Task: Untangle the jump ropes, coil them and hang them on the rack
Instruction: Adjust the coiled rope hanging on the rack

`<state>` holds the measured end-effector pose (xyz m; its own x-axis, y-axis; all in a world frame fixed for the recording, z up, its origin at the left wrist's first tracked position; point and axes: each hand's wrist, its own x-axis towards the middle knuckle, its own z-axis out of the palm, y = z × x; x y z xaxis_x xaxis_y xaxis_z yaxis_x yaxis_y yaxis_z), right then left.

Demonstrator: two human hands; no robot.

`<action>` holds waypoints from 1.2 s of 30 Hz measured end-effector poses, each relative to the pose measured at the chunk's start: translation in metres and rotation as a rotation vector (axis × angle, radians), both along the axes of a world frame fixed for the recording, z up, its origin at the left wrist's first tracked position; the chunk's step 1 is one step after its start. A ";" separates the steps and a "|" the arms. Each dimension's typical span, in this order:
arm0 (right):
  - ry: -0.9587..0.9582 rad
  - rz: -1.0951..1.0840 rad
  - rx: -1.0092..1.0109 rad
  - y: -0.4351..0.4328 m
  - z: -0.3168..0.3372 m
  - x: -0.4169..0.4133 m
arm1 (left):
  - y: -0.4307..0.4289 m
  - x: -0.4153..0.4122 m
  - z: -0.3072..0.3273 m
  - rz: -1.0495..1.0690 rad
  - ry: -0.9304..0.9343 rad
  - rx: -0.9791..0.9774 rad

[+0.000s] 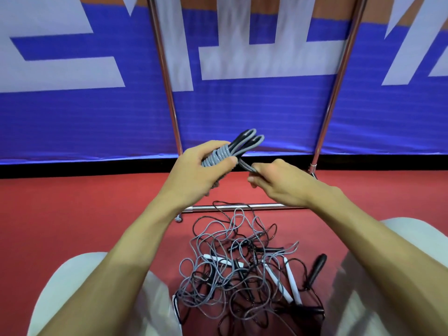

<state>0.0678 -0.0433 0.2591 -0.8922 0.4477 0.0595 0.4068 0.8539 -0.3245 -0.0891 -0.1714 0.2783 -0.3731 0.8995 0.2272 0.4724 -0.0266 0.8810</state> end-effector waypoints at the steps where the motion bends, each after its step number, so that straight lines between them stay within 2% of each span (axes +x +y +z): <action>1: -0.020 -0.011 0.010 0.000 0.001 0.001 | 0.001 -0.003 -0.004 0.038 0.097 -0.035; 4: -0.085 -0.014 0.089 -0.003 0.005 0.003 | 0.004 -0.006 -0.011 0.167 0.328 -0.093; 8: -0.072 0.002 0.122 -0.002 0.006 0.008 | 0.008 -0.008 -0.017 0.253 0.390 -0.114; 13: -0.122 0.009 0.168 -0.004 0.012 0.015 | 0.011 -0.008 -0.021 0.328 0.529 -0.239; 16: -0.084 -0.004 0.227 -0.003 0.015 0.017 | 0.015 -0.005 -0.024 0.350 0.582 -0.288; 22: 0.056 0.245 0.338 -0.017 0.017 0.011 | 0.020 0.010 -0.031 0.178 0.771 -0.485; 26: 0.226 0.264 0.420 -0.012 0.014 0.010 | 0.015 0.020 -0.026 -0.004 0.834 -0.502; 30: 0.395 0.204 0.338 -0.007 0.012 0.007 | 0.007 0.028 -0.019 -0.082 0.847 -0.494; 36: 0.364 0.110 0.060 0.005 0.012 0.011 | -0.001 0.030 -0.017 -0.094 0.811 -0.380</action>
